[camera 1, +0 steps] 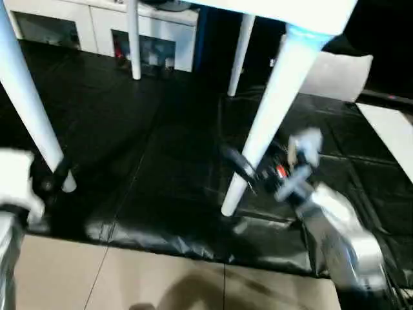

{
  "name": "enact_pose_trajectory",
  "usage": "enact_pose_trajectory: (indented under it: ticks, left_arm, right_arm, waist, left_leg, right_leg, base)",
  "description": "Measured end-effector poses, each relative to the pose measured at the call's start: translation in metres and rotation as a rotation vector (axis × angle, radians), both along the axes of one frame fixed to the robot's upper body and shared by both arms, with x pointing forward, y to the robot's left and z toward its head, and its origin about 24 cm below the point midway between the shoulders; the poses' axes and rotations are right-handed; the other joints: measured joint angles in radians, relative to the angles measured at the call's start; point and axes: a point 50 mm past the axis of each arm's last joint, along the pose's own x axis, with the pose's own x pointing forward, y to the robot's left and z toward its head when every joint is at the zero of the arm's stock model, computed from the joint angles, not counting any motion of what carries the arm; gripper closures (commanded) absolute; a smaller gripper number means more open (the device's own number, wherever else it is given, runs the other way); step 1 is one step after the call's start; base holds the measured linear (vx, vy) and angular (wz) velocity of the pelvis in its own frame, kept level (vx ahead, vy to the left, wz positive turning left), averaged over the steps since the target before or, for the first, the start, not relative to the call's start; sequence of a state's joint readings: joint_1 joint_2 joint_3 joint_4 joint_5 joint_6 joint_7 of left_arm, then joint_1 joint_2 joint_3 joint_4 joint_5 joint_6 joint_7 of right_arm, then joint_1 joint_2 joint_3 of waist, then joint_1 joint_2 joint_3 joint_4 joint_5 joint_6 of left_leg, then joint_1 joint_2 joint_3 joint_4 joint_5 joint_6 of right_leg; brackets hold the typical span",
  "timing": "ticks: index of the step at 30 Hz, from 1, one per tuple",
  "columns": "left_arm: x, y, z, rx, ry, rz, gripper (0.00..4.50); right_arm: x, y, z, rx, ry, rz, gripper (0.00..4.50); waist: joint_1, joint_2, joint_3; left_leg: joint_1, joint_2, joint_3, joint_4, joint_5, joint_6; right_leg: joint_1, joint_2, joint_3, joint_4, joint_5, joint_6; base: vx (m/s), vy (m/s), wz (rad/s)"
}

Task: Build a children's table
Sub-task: Flip table

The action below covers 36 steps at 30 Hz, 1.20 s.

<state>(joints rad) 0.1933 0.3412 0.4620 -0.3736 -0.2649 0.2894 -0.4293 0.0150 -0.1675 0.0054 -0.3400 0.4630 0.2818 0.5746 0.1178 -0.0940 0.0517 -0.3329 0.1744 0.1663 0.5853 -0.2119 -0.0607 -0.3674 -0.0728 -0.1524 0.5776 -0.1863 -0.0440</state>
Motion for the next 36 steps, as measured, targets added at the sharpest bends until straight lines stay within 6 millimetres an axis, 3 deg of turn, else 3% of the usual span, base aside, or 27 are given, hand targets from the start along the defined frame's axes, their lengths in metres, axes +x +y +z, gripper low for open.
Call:
enact_pose_trajectory:
  ticks: [3, 8, 9, 11, 13, 15, 18, 23, 27, 29, 30, 33, 35, 36]
  left_arm:
    - [-0.014, -0.022, 0.001, 0.005, 0.028, -0.051, 1.24]
    - [-0.014, -0.042, 0.009, -0.029, 0.034, -0.091, 1.24]
    - [-0.012, -0.048, 0.008, -0.041, 0.041, -0.115, 1.24]
    - [-0.009, -0.054, 0.007, -0.062, 0.044, -0.139, 1.24]
    - [-0.009, -0.057, 0.005, -0.081, 0.048, -0.147, 1.24]
    - [-0.011, -0.059, 0.002, -0.1, 0.062, -0.153, 1.24]
    - [-0.014, -0.061, -0.003, -0.119, 0.08, -0.153, 1.24]
    - [-0.009, -0.062, -0.007, -0.124, 0.091, -0.145, 1.24]
    - [-0.006, -0.072, -0.011, -0.121, 0.107, -0.181, 1.24]
    - [-0.005, -0.076, -0.012, -0.12, 0.113, -0.194, 1.24]
    - [-0.004, -0.078, -0.013, -0.121, 0.115, -0.201, 1.24]
    - [-0.002, -0.081, -0.015, -0.12, 0.126, -0.21, 1.24]
    - [0.0, -0.083, -0.016, -0.121, 0.127, -0.22, 1.24]
    - [0.001, -0.085, -0.015, -0.121, 0.123, -0.228, 1.24]
  right_arm:
    - [-0.027, -0.013, -0.009, 0.02, 0.047, -0.043, 0.0]
    - [-0.04, -0.021, -0.015, -0.008, 0.089, -0.073, 0.0]
    - [-0.039, -0.022, -0.016, -0.013, 0.095, -0.096, 0.0]
    - [-0.037, -0.022, -0.015, -0.013, 0.099, -0.114, 0.0]
    - [-0.037, -0.02, -0.011, -0.012, 0.1, -0.131, 0.0]
    - [-0.037, -0.017, -0.009, -0.013, 0.101, -0.122, 0.0]
    - [-0.037, -0.018, -0.011, -0.038, 0.129, -0.128, 0.0]
    - [-0.023, -0.022, -0.018, -0.086, 0.206, -0.255, 0.0]
    - [-0.017, -0.023, -0.017, -0.134, 0.187, -0.293, 0.0]
    - [-0.018, -0.021, -0.017, -0.146, 0.186, -0.289, 0.0]
    - [-0.018, -0.02, -0.017, -0.155, 0.182, -0.285, 0.0]
    - [-0.018, -0.019, -0.019, -0.177, 0.192, -0.289, 0.0]
    - [-0.018, -0.02, -0.019, -0.187, 0.192, -0.303, 0.0]
    - [-0.018, -0.02, -0.02, -0.196, 0.193, -0.311, 0.0]
  waist:
    - [0.0, 0.004, 0.001]
    - [-0.009, 0.009, 0.003]
    - [-0.015, 0.012, 0.005]
    - [-0.027, 0.017, 0.008]
    - [-0.037, 0.03, 0.014]
    - [-0.048, 0.034, 0.016]
    - [-0.057, 0.034, 0.016]
    - [-0.063, 0.041, 0.019]
    - [-0.064, 0.055, 0.01]
    - [-0.064, 0.055, -0.004]
    - [-0.066, 0.054, -0.016]
    - [-0.071, 0.071, -0.037]
    - [-0.072, 0.078, -0.043]
    - [-0.072, 0.082, -0.044]
  left_leg:
    - [0.001, 0.0, 0.001, -0.001, -0.002, -0.001]
    - [0.009, 0.0, 0.0, 0.0, -0.002, -0.001]
    - [0.018, 0.0, -0.001, 0.001, -0.002, -0.001]
    - [0.022, 0.0, -0.008, 0.001, -0.002, -0.001]
    - [0.024, 0.003, -0.018, 0.002, -0.002, -0.001]
    - [0.019, 0.005, -0.022, 0.001, -0.002, -0.001]
    - [0.025, 0.001, -0.023, 0.002, -0.003, -0.001]
    - [0.017, 0.001, -0.025, 0.002, -0.003, -0.001]
    - [0.007, -0.003, -0.022, 0.003, -0.003, 0.001]
    - [-0.013, -0.003, -0.021, 0.008, 0.001, 0.01]
    - [-0.039, -0.002, -0.023, 0.021, 0.006, 0.01]
    - [-0.11, -0.003, -0.029, 0.054, 0.016, 0.021]
    - [-0.141, -0.003, -0.028, 0.055, 0.029, 0.041]
    - [-0.157, -0.001, -0.028, 0.055, 0.037, 0.058]
  right_leg:
    - [0.004, 0.0, 0.001, 0.0, -0.004, 0.003]
    - [0.009, 0.0, -0.001, -0.001, -0.004, 0.002]
    - [0.014, 0.0, -0.002, -0.003, -0.004, 0.003]
    - [0.02, 0.001, -0.011, -0.012, -0.004, 0.003]
    - [0.036, 0.001, -0.027, -0.029, -0.004, 0.003]
    - [0.047, 0.009, -0.023, -0.036, -0.004, 0.003]
    - [0.038, 0.012, -0.012, -0.035, -0.004, 0.003]
    - [0.038, 0.013, -0.013, -0.035, -0.004, 0.003]
    - [0.033, 0.014, -0.001, -0.032, 0.008, 0.006]
    - [0.012, 0.015, 0.002, -0.026, 0.018, 0.001]
    - [-0.014, 0.015, 0.002, -0.013, 0.021, 0.004]
    - [-0.086, 0.015, 0.006, 0.02, 0.033, 0.006]
    - [-0.109, 0.015, -0.001, 0.009, 0.054, 0.0]
    - [-0.115, 0.019, -0.007, -0.012, 0.07, -0.012]
  base:
    - [0.0, 0.0, 0.0]
    - [0.0, 0.0, 0.0]
    - [0.0, 0.0, 0.0]
    - [0.0, 0.0, 0.0]
    - [0.0, 0.0, 0.0]
    - [0.0, 0.0, 0.0]
    - [0.0, 0.0, 0.0]
    - [0.0, 0.0, 0.0]
    - [0.0, 0.0, 0.0]
    - [0.0, 0.0, 0.0]
    - [0.0, 0.0, 0.0]
    - [-0.031, -0.003, 0.01]
    - [-0.116, -0.011, 0.03]
    - [-0.202, -0.005, 0.01]
